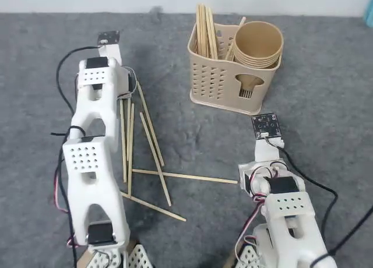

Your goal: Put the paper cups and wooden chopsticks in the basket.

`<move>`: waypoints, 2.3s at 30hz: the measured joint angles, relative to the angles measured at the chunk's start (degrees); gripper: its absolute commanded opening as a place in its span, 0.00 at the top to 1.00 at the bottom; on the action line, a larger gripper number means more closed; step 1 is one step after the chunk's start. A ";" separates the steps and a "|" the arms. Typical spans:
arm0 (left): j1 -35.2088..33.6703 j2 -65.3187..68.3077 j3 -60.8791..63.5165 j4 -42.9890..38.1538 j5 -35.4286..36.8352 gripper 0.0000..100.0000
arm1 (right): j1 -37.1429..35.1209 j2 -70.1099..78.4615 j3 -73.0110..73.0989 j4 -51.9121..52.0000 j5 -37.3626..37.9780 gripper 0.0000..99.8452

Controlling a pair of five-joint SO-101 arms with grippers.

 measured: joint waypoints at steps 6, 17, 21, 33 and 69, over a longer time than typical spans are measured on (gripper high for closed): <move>0.00 0.62 -1.05 0.00 2.46 0.99 | 0.00 0.00 0.00 0.00 0.00 0.99; -0.44 -13.71 -0.97 9.32 2.37 0.99 | 0.00 0.00 0.00 0.00 0.00 0.99; -0.44 -25.05 -0.97 15.12 2.37 0.99 | 0.00 0.00 0.00 0.00 0.00 0.99; 2.73 -53.89 11.25 23.38 2.29 0.99 | 0.00 0.00 0.00 0.00 0.00 0.99; 24.53 -75.16 39.12 -64.97 12.13 0.99 | 0.00 0.00 0.00 0.00 0.00 0.99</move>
